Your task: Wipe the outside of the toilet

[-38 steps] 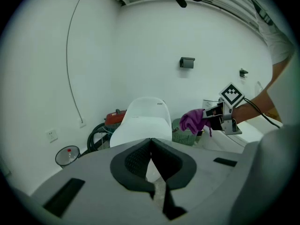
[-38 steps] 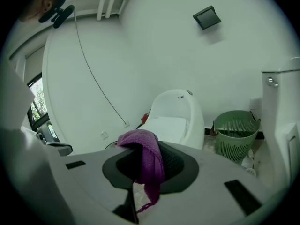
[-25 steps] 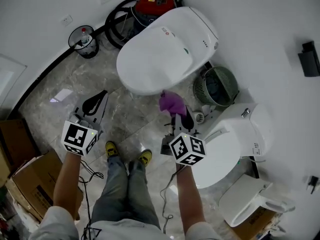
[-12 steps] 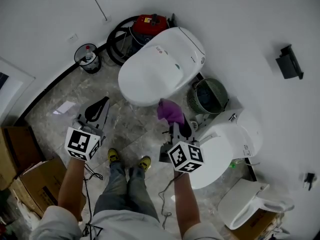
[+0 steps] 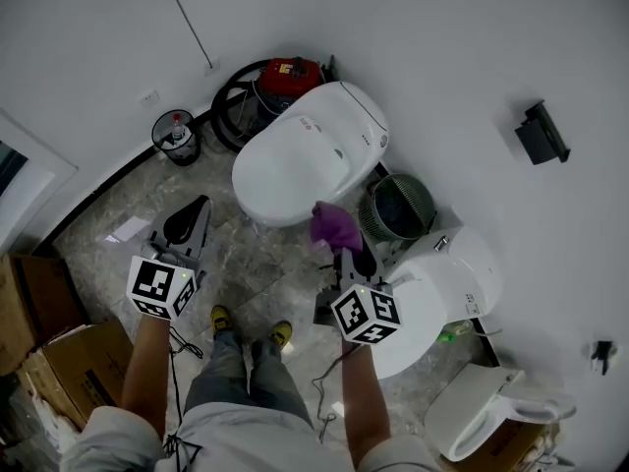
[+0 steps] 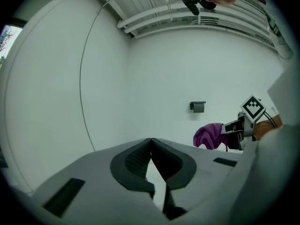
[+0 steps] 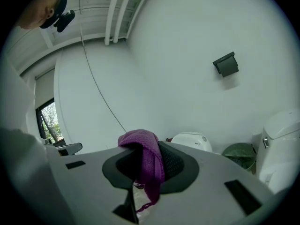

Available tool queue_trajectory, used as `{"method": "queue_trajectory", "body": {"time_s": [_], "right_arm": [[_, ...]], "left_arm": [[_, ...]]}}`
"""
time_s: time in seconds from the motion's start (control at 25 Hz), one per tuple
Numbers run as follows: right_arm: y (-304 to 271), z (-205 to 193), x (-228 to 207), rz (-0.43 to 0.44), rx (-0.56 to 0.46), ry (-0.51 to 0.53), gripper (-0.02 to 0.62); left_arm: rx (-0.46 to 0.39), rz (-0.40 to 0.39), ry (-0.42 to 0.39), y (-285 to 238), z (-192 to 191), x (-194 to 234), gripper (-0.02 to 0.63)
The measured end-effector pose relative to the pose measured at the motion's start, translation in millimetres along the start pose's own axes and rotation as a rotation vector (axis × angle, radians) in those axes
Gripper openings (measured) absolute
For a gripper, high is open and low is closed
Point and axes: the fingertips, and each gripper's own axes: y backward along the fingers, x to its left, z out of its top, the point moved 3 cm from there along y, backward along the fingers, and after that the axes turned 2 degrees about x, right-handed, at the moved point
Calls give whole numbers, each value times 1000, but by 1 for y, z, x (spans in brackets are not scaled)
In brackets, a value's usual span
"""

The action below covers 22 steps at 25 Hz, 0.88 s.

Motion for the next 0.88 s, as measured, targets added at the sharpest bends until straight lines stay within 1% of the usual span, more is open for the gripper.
{"method": "queue_trajectory", "body": {"time_s": [0.32, 0.56, 0.88], "right_arm": [[29, 26, 8, -2, -9, -5, 87], [48, 48, 16, -3, -48, -12, 87], [72, 67, 35, -3, -80, 15, 87]], "left_arm": [[-18, 26, -7, 24, 34, -6, 17], [-39, 31, -16, 39, 57, -7, 17], [-74, 36, -37, 66, 84, 0, 17]]}}
